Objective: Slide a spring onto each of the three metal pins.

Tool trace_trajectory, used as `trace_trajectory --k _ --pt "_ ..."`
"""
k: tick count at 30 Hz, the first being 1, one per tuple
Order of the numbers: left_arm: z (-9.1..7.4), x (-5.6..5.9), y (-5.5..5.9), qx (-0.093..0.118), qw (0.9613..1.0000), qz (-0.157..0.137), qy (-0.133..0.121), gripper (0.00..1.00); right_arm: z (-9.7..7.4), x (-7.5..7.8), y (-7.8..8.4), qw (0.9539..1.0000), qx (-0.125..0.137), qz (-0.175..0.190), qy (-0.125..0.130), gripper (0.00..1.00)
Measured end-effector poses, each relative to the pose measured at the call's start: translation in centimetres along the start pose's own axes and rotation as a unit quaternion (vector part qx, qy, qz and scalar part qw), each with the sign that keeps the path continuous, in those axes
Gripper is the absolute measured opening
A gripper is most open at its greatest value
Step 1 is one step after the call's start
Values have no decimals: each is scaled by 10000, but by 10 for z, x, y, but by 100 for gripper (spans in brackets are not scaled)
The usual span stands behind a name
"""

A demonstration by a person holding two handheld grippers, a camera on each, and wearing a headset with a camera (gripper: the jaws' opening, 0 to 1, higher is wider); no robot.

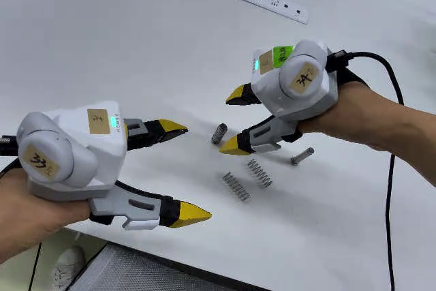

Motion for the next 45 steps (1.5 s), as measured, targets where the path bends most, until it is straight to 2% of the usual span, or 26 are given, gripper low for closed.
trace_trajectory --k 6,14,23,31,33,36,38,41,45 --pt "2 -2 0 -138 9998 105 90 76 -21 -8 10 9986 425 271 125 58" --pt "7 0 0 -358 9987 279 247 76 -40 -16 33 9944 807 634 262 68" --pt "15 -1 0 -616 9959 488 440 74 -62 -30 65 9856 1238 1050 469 76" --pt "28 -2 4 -902 9911 724 655 69 -84 -44 100 9773 1492 1362 644 81" --pt "33 -1 5 -970 9895 780 731 68 -88 -47 110 9758 1517 1420 679 83" --pt "40 0 7 -1104 9850 977 897 64 -94 -51 122 9731 1561 1514 762 84" --pt "47 -1 8 -1180 9816 1099 1019 61 -99 -54 130 9692 1625 1650 837 84" --pt "56 -1 8 -1260 9771 1265 1160 54 -102 -58 141 9672 1619 1734 908 84" --pt "67 0 11 -1457 9681 1521 1357 52 -104 -65 155 9644 1599 1874 960 84"
Point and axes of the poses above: the centre of the closed fingertips' face, and the gripper's own axes: z roughly forward along the fingers, x roughly to its right, y roughly out of its underside, the point moved 5 cm from there along -z, roughly backward along the fingers, and after that the axes turned 8 degrees about z, right-handed, at the moved point
